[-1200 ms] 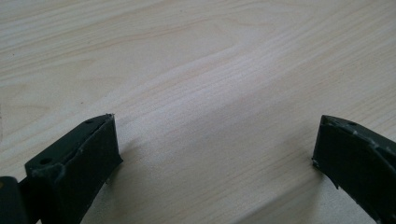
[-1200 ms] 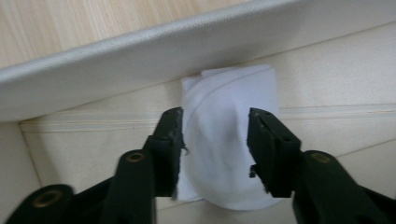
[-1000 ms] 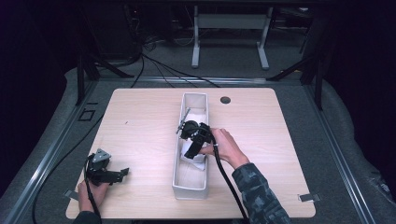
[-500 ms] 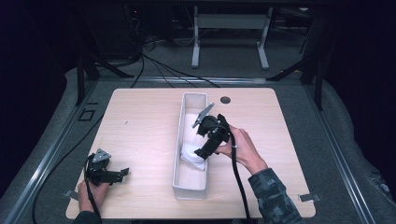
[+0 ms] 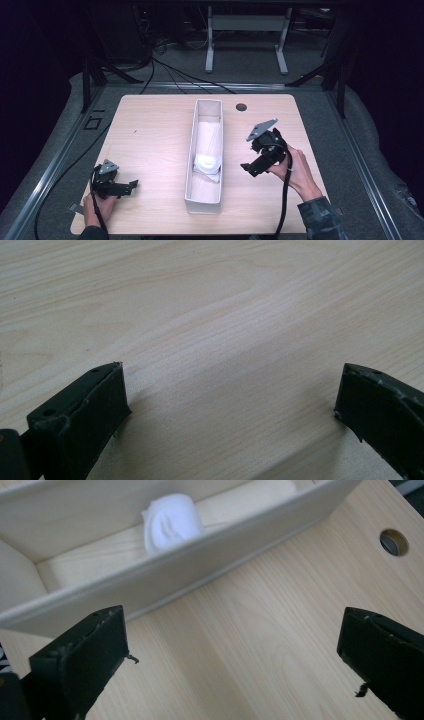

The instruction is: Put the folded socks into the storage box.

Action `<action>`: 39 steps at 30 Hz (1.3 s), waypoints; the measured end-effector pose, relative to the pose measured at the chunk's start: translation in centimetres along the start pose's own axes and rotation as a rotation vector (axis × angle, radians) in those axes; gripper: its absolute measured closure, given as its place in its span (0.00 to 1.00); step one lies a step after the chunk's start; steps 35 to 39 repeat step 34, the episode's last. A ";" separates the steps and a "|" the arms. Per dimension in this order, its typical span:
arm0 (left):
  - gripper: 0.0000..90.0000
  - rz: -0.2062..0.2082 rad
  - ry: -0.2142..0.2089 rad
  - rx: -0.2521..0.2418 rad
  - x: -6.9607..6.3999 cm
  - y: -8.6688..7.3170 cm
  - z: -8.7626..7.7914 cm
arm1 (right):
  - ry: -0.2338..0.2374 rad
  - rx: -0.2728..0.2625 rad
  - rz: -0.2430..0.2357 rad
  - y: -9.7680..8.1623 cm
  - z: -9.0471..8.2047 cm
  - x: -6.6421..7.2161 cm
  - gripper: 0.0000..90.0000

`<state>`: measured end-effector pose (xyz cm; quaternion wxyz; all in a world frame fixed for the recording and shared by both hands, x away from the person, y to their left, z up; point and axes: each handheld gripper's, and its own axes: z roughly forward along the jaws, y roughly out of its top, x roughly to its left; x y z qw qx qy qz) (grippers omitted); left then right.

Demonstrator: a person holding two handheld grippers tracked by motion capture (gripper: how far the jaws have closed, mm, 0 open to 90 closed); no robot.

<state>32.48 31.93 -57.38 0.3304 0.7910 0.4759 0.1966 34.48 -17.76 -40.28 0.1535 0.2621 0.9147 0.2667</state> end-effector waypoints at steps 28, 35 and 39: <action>0.00 0.001 -0.001 0.001 0.0 0.0 0.0 | -0.099 0.040 0.343 -19.2 3.3 -2.0 0.00; 0.00 0.000 0.000 0.000 0.0 0.0 0.0 | -0.156 -0.005 0.389 -21.6 4.3 -2.1 0.00; 0.00 0.000 0.000 0.000 0.0 0.0 0.0 | -0.156 -0.005 0.389 -21.6 4.3 -2.1 0.00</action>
